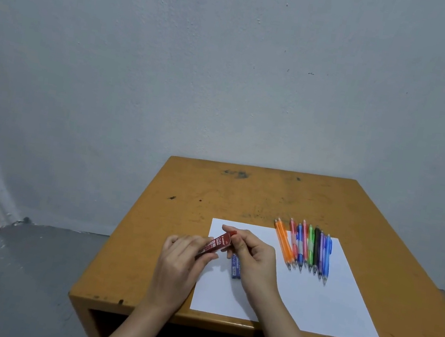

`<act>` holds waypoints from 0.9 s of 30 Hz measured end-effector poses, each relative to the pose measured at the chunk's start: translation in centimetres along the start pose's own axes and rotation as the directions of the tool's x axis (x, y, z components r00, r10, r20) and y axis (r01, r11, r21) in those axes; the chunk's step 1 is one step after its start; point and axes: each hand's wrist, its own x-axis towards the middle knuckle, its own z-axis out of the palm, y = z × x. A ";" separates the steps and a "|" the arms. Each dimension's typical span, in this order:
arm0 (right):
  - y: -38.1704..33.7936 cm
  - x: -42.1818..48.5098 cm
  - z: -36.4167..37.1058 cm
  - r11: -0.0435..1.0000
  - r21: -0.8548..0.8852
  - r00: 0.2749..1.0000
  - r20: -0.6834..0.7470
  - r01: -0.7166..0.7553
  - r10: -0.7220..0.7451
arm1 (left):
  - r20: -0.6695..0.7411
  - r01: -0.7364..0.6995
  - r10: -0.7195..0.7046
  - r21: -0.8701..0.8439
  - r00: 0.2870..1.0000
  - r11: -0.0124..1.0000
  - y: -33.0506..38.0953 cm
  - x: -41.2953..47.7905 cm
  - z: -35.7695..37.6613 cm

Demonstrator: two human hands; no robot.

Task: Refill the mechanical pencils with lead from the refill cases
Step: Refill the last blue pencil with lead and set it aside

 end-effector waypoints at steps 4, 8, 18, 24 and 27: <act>-0.2 -0.6 0.1 0.999 0.054 0.999 0.046 -0.005 0.003 | -0.060 0.041 -0.046 -0.079 0.997 0.996 0.8 0.3 -0.2; -0.5 -0.7 -0.3 0.998 0.063 0.996 0.082 0.012 -0.017 | -0.076 0.099 -0.111 -0.153 0.991 0.983 2.7 0.9 -0.1; -2.2 1.2 -3.2 0.970 -0.134 0.977 -0.037 0.204 -0.210 | 0.242 0.664 -0.650 -0.514 0.720 0.544 7.2 4.3 -1.3; -2.8 2.7 -5.6 0.607 -0.638 0.869 0.232 0.474 -0.436 | 0.385 0.718 -0.741 -0.671 0.549 0.183 8.4 5.4 -1.4; -3.1 3.2 -6.5 0.582 -0.674 0.891 0.334 0.454 -0.308 | 0.447 0.716 -0.736 -0.694 0.509 0.073 8.7 5.7 -1.3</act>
